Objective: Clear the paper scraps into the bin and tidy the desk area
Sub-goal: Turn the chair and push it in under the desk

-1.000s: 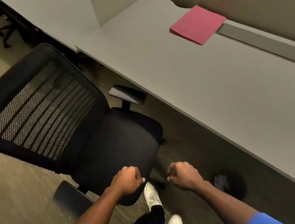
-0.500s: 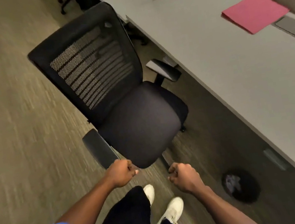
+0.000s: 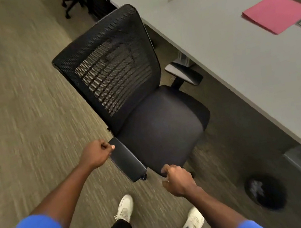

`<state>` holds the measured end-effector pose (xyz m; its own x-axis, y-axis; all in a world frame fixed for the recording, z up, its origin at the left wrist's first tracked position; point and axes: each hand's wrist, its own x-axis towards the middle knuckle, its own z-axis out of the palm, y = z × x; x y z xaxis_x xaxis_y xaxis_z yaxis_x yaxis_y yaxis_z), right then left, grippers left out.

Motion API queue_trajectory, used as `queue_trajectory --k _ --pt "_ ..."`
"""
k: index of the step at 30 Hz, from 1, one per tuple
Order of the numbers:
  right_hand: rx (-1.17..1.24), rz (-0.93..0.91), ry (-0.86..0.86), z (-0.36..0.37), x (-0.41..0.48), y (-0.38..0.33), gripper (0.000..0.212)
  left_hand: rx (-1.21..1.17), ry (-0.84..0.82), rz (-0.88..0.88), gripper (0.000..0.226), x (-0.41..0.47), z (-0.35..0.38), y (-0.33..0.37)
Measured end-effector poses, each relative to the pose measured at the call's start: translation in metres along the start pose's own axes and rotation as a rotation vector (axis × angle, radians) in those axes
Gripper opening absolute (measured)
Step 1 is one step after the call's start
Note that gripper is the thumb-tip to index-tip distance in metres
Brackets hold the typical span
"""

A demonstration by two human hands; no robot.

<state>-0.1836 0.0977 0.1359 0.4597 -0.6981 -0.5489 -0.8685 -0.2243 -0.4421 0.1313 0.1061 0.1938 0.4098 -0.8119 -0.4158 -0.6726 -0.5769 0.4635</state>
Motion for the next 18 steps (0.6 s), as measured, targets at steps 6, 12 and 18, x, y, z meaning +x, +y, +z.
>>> queue_trajectory --k 6,12,18 --pt "0.016 0.026 0.056 0.016 0.054 -0.085 0.039 -0.069 0.011 0.080 0.029 0.069 -0.068 -0.030" --pt "0.024 0.089 0.133 0.039 0.091 -0.145 0.056 -0.172 0.046 0.124 0.065 0.117 -0.119 -0.039" --pt "-0.080 0.141 0.174 0.053 0.117 -0.166 0.074 -0.376 -0.024 0.204 0.096 0.156 -0.161 -0.013"
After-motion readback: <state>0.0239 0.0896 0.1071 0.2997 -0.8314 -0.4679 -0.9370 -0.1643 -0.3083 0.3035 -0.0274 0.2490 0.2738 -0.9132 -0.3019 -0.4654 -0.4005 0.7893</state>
